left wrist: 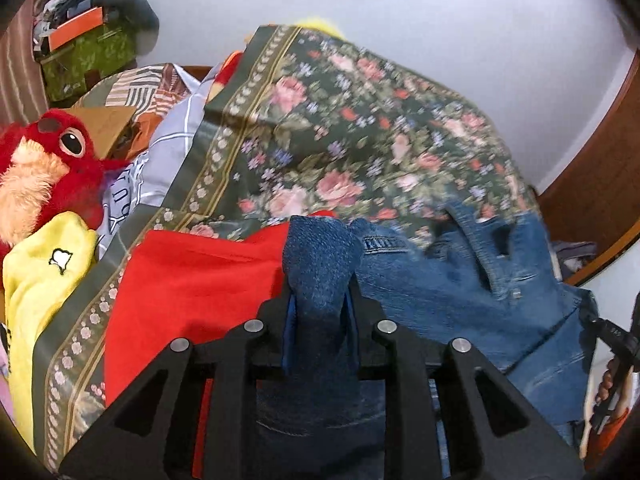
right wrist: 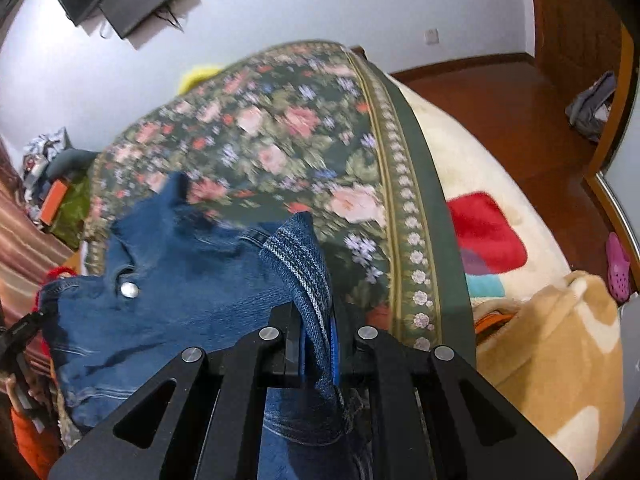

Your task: Fold large clothes

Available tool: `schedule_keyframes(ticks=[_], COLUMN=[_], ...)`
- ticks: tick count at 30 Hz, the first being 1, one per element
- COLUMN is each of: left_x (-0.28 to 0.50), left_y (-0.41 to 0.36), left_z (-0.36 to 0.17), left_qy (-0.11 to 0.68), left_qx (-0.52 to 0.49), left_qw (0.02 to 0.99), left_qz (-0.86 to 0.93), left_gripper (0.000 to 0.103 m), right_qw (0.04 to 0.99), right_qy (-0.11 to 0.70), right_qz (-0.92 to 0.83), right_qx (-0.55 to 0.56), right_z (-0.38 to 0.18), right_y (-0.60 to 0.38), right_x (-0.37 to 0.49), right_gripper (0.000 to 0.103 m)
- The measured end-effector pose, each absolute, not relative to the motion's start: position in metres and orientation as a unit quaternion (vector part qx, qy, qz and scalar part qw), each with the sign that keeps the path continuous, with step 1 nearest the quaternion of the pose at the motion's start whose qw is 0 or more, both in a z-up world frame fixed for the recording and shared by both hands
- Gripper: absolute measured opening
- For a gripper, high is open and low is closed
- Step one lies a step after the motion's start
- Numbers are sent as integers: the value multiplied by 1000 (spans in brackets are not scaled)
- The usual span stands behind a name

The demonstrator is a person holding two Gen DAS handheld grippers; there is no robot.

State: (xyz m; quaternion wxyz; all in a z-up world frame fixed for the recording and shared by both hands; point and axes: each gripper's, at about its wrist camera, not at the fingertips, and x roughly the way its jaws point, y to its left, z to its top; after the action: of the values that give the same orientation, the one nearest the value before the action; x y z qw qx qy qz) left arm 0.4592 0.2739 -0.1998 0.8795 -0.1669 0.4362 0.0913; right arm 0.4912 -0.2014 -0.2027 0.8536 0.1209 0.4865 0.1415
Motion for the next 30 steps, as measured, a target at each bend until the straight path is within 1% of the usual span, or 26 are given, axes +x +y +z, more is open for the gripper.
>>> schedule_keyframes(ticks=[2,7,10,12,20,26,29,30], left_x=[464,464,454,449,410,371,347,339], left_y=[276,284,287,285,265,242,231,227], left_z=[-212,-234,-233,-230,-189,-143,-122,-116], left_qy=[448,468,471,476,472,444,426,421], left_qx=[-160,-161,-164,-154,-114,-94,-88,-87], left_qw=[874,860,857,856,866,885,896,899], left_qz=[101,123,129,129,121,104,91,86], left_gripper=[25,36,38,38,39,46,52,53], right_qw=[850,844,852,859,868,884,890,894], right_qy=[494,509,502,495,477,443,426,418], right_qz=[137,130,122,116,123,144,158,160], right_qx=[120,105,81,64,63,43,34,30], right_z=[-214,-228,-221,-209,-162,-114,-94,-88], right_y=[-202,-201,-199,-199,-209,-205,-203,-203], right_x=[492,491,485,477,440,397,374,366], right_gripper=[8,11,15,15,15,17,26,33])
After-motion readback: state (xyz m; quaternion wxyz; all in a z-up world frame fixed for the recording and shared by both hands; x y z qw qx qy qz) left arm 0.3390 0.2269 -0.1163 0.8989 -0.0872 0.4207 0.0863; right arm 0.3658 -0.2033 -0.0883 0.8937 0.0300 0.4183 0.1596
